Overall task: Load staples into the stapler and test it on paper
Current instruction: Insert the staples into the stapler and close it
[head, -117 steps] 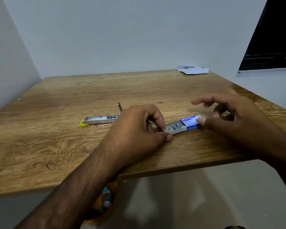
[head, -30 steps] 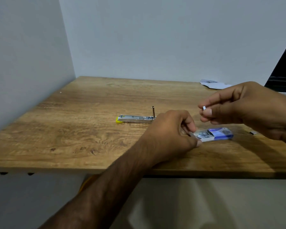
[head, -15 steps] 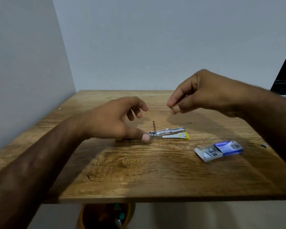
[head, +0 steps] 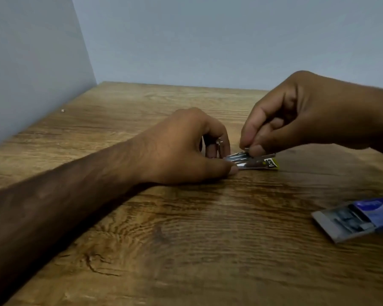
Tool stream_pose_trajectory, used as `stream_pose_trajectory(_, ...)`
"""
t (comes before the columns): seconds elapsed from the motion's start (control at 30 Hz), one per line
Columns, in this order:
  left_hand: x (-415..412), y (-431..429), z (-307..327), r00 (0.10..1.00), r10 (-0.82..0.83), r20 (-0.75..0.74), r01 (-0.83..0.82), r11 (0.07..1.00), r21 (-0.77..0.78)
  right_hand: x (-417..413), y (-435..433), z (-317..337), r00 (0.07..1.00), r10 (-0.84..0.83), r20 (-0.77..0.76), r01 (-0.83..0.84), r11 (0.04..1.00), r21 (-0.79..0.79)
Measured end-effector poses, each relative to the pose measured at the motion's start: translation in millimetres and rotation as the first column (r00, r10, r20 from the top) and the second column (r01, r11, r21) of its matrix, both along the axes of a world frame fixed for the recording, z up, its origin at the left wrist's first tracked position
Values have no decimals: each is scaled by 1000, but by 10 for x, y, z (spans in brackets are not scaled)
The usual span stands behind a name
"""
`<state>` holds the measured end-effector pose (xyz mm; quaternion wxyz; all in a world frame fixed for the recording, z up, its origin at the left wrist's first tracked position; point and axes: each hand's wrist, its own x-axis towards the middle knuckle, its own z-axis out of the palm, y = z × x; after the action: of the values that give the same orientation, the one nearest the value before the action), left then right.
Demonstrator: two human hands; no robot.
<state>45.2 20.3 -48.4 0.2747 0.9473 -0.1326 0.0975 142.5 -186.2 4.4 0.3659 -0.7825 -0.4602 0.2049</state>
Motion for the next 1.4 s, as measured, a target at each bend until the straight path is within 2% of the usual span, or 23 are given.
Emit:
stream_pose_trajectory(0.23,-3,24,-28,999,11,-45,-16,993,-116,-46,37,-73,992,48,115,-50,999,19)
stream_pose_trajectory(0.47,-6,45,-49,998,-12,-57,3,988,-153,-23,36,-96,997,58,60,-59,998,23)
stream_pose_trajectory(0.67,0,64,-44,996,-40,-80,25,984,-179,-72,46,-87,989,82,120,-82,997,-8)
stream_pose_trajectory(0.77,1,68,-41,995,-45,-84,29,983,-179,-70,30,-81,986,93,137,-92,996,-17)
stream_pose_trajectory(1.03,2,83,-39,995,-49,-82,34,984,-174,29,-25,-108,995,80,56,-81,996,20)
stream_pose_trajectory(1.4,2,84,-74,997,-44,-68,33,988,-149,66,-20,-196,995,71,68,-75,996,55)
